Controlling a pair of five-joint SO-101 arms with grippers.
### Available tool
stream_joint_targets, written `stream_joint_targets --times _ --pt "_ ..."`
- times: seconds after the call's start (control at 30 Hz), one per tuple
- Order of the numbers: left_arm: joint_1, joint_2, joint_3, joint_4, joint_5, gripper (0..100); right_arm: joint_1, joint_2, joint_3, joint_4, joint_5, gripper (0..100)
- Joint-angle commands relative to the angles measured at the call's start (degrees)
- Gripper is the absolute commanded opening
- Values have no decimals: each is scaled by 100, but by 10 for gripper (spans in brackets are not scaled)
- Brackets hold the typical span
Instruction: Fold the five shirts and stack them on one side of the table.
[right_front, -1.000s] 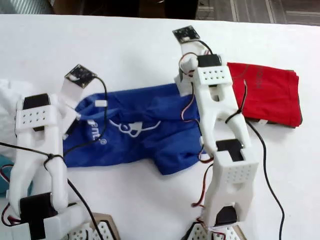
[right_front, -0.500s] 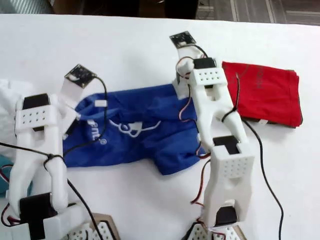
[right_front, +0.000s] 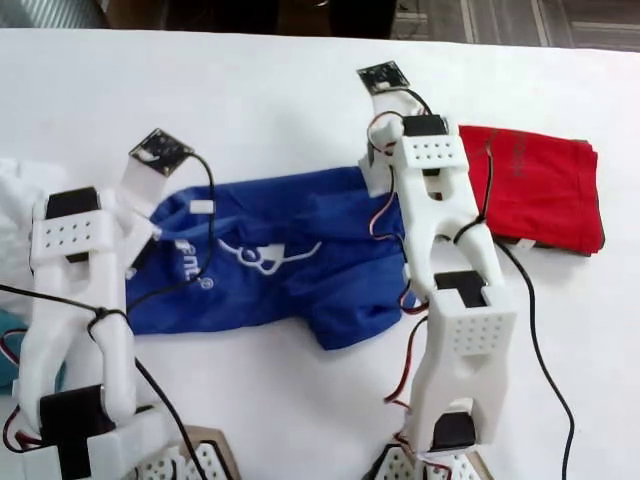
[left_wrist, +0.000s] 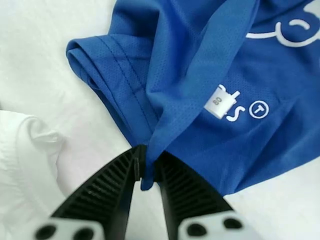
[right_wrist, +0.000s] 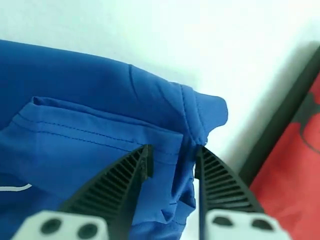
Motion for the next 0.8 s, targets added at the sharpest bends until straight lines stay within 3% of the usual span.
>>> stream_joint_targets --times 0.0,0.77 --pt "-44 -53 -57 -70 -44 26 -119 -22 -123 -84 35 140" --pt "-44 -44 -66 -62 -44 26 -259 -215 -158 -40 35 121"
